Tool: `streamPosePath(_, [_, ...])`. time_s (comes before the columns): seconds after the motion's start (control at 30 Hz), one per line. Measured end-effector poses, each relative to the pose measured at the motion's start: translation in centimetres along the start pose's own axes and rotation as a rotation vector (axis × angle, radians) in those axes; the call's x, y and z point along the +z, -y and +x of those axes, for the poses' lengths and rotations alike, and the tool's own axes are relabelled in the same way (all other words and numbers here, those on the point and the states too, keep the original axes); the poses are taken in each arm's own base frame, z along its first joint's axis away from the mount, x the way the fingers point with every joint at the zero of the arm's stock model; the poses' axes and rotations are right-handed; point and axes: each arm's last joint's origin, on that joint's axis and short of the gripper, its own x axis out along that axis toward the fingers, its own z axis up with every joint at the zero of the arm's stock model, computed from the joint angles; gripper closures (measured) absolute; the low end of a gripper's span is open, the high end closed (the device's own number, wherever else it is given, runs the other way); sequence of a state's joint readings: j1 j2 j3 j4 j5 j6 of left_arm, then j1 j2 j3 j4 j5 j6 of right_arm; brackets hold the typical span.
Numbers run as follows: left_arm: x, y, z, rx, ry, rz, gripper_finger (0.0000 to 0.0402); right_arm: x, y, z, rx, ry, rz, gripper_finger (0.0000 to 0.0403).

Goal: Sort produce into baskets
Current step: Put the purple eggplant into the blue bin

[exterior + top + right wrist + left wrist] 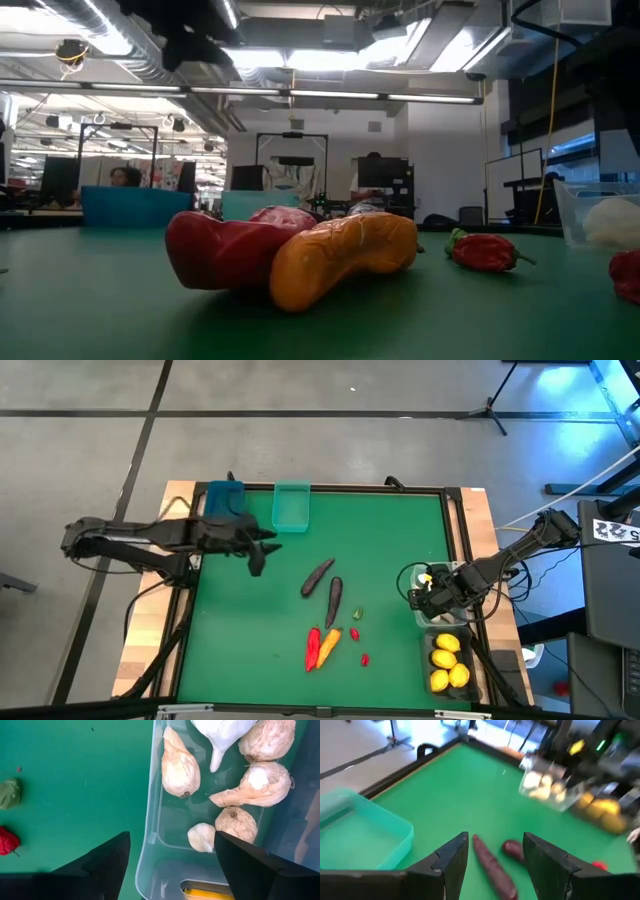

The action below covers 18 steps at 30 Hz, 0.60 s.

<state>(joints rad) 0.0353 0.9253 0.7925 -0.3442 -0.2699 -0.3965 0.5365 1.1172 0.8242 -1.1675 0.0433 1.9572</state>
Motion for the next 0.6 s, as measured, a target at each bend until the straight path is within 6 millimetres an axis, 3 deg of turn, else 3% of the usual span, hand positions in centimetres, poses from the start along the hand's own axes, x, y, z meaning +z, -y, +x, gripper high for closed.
streamPosePath(0.2, [-1.9, 1.5, 4.3, 0.015, -0.125, 0.169, 0.0191, 0.0, 0.0, 0.0, 0.000, 0.000, 0.000, 0.0114])
streamPosePath(0.4, [-3.9, 2.5, 8.2, 0.048, -0.186, 0.190, 0.0130, 0.0, 0.0, 0.0, 0.002, -0.001, 0.000, 0.0114])
streamPosePath(0.6, [-5.7, 3.2, 10.5, 0.086, -0.213, 0.158, 0.0117, 0.0, -0.2, 0.0, 0.022, 0.013, -0.003, 0.0113])
